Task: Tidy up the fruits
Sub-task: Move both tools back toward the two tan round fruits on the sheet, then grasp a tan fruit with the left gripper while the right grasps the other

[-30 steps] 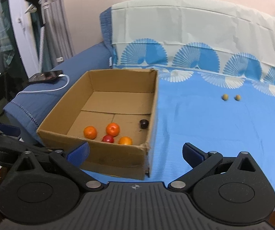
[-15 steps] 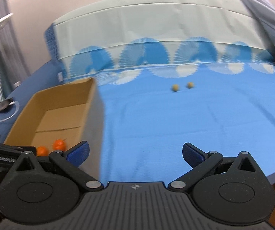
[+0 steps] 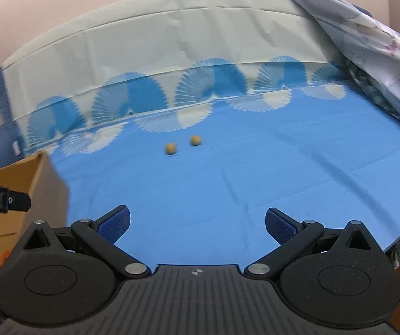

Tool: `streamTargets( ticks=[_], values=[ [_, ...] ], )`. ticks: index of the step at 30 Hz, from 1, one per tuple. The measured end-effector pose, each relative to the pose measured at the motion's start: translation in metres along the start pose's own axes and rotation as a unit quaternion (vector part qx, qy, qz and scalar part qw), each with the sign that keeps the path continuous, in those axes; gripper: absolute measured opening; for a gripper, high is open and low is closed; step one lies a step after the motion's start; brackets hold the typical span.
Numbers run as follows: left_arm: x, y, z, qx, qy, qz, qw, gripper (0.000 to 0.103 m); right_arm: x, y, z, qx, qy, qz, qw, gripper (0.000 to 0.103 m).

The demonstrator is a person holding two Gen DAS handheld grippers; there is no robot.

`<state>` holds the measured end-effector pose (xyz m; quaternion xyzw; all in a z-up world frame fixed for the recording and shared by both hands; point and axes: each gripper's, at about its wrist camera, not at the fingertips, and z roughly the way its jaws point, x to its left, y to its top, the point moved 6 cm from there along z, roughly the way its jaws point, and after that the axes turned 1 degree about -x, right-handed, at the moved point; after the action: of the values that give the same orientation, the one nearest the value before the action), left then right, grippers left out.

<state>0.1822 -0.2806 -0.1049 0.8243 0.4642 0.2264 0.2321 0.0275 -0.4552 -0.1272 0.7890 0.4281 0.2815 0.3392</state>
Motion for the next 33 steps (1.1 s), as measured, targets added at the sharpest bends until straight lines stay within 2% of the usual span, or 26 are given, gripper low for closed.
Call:
streamTargets(
  ticks=[8,13,20,23,27,33],
  values=[
    [-0.054,0.07,0.094,-0.018,-0.039,0.025,0.9988,0.103,-0.035,0.027,0.085,-0.016,-0.03,-0.004,0.999,0.102],
    [-0.089,0.112,0.177,-0.017,-0.062,0.043,0.997,0.103,-0.045,0.047,0.165,-0.027,-0.031,-0.044,0.998,0.102],
    [-0.101,0.153,0.287,0.025,-0.083,0.002,0.9962,0.103,-0.033,0.068,0.28,-0.036,-0.014,-0.124,0.991,0.102],
    [-0.104,0.161,0.313,0.029,-0.084,0.013,0.996,0.103,-0.022,0.07,0.321,-0.027,0.004,-0.139,0.99,0.102],
    [-0.103,0.161,0.345,0.059,-0.085,0.018,0.9944,0.102,-0.007,0.07,0.359,-0.016,0.015,-0.161,0.987,0.102],
    [-0.094,0.157,0.344,0.043,-0.098,0.026,0.9939,0.098,0.008,0.077,0.375,-0.023,0.038,-0.165,0.985,0.101]
  ],
)
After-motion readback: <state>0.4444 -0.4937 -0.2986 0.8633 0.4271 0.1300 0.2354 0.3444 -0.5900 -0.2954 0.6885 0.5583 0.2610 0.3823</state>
